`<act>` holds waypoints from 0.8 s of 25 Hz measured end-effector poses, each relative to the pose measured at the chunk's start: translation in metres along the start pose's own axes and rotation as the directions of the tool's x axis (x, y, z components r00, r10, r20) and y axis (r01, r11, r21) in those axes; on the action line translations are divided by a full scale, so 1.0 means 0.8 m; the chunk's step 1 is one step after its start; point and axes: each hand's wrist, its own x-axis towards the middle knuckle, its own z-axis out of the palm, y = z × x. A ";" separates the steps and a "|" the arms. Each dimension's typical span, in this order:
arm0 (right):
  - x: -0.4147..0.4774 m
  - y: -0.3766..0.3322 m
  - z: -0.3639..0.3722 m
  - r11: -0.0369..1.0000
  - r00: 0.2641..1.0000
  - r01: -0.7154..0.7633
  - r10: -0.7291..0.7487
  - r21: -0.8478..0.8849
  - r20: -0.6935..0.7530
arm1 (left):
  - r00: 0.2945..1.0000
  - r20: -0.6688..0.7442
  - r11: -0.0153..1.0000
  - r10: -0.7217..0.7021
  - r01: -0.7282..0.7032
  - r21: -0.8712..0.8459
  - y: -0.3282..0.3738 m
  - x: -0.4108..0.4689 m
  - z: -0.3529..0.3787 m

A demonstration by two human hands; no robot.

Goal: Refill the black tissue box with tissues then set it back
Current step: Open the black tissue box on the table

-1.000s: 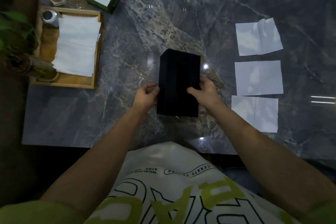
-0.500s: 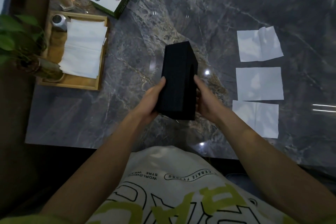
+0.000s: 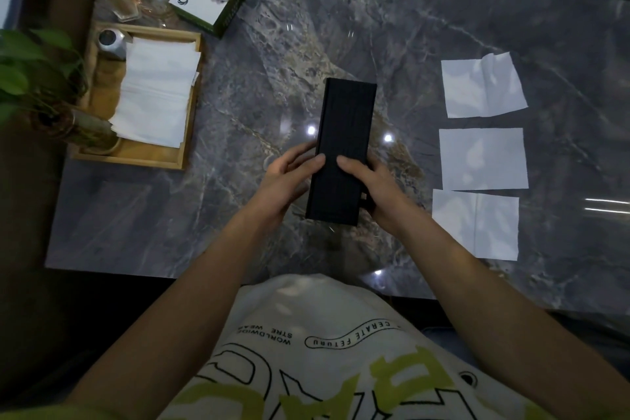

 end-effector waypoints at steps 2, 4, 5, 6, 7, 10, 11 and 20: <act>0.001 0.003 -0.003 0.998 0.998 -0.038 0.035 0.051 0.048 | 0.999 0.026 0.999 -0.037 0.037 0.003 0.002 0.001 0.000; 0.000 0.006 -0.008 0.990 0.990 -0.092 0.080 0.109 0.112 | 0.998 0.038 0.998 -0.058 0.058 0.009 0.003 0.002 0.003; 0.000 0.008 -0.009 0.985 0.984 -0.116 0.096 0.128 0.150 | 0.998 0.023 0.998 -0.055 0.054 0.026 0.003 0.003 0.004; 0.002 0.010 -0.010 0.982 0.979 -0.125 0.099 0.144 0.179 | 0.999 -0.005 0.997 -0.047 0.048 0.053 0.002 0.004 0.005; 0.004 0.011 -0.011 0.980 0.980 -0.119 0.089 0.162 0.179 | 0.998 -0.044 0.995 -0.034 0.038 0.097 0.003 0.004 0.008; 0.015 0.011 -0.009 0.979 1.000 -0.007 0.008 0.205 -0.006 | 0.967 -0.231 0.870 0.109 0.020 0.493 -0.001 0.009 0.012; 0.018 0.009 -0.009 0.982 0.997 0.029 -0.016 0.185 -0.072 | 0.946 -0.284 0.764 0.157 0.066 0.642 -0.005 0.011 0.014; 0.026 0.007 0.003 0.992 0.994 -0.074 0.082 0.106 -0.078 | 0.868 -0.398 0.283 0.296 0.318 0.905 -0.047 0.027 0.056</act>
